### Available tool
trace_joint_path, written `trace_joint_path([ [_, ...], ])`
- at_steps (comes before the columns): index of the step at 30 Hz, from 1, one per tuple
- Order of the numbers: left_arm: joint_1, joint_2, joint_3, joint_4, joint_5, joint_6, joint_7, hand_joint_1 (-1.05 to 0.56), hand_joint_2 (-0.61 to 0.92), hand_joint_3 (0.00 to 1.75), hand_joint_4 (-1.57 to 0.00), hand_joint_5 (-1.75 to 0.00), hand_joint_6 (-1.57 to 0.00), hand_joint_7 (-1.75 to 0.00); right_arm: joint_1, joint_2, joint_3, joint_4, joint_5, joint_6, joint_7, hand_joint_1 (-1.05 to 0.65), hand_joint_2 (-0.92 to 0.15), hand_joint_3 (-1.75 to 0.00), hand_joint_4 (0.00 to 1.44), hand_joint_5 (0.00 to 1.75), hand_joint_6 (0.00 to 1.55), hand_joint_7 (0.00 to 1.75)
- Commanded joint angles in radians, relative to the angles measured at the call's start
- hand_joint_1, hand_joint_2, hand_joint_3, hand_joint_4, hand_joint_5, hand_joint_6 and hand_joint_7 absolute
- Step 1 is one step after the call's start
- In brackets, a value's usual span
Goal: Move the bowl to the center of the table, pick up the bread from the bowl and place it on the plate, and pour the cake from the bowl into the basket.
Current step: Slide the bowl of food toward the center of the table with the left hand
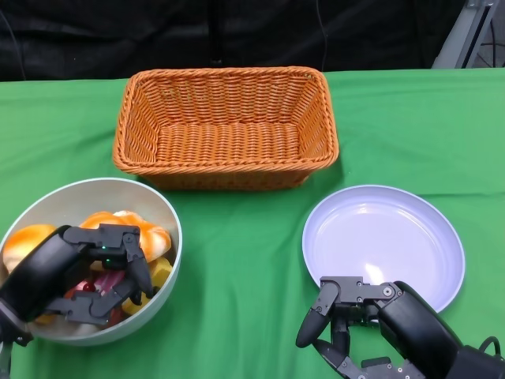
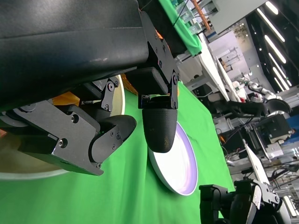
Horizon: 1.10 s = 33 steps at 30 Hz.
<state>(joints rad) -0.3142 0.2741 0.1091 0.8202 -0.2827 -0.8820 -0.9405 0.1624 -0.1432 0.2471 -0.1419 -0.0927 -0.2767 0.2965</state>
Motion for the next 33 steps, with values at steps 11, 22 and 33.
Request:
trace_joint_path([
  [11, -0.008, 0.012, -0.001, 0.005, 0.006, 0.000, 0.010, 0.00, 0.61, 1.03, -0.75, -1.56, -0.80, -1.22, 0.001, -0.010, -0.012, -0.004, 0.001, -0.009, -0.009, -0.02, -0.56, -0.96, 0.73, 1.74, 0.77, 1.19],
  [22, -0.012, 0.017, 0.002, 0.018, 0.015, -0.013, 0.018, 0.01, 0.59, 1.05, -0.76, -1.55, -0.80, -1.21, 0.002, -0.009, -0.014, -0.008, -0.001, -0.008, -0.014, -0.02, -0.56, -0.96, 0.75, 1.75, 0.77, 1.18],
  [33, -0.027, 0.010, 0.039, 0.018, -0.023, -0.008, 0.035, -0.01, 0.62, 0.96, -0.77, -1.52, -0.81, -1.17, 0.008, -0.011, -0.012, -0.023, 0.001, 0.005, -0.018, -0.01, -0.58, -0.95, 0.74, 1.75, 0.77, 1.17],
])
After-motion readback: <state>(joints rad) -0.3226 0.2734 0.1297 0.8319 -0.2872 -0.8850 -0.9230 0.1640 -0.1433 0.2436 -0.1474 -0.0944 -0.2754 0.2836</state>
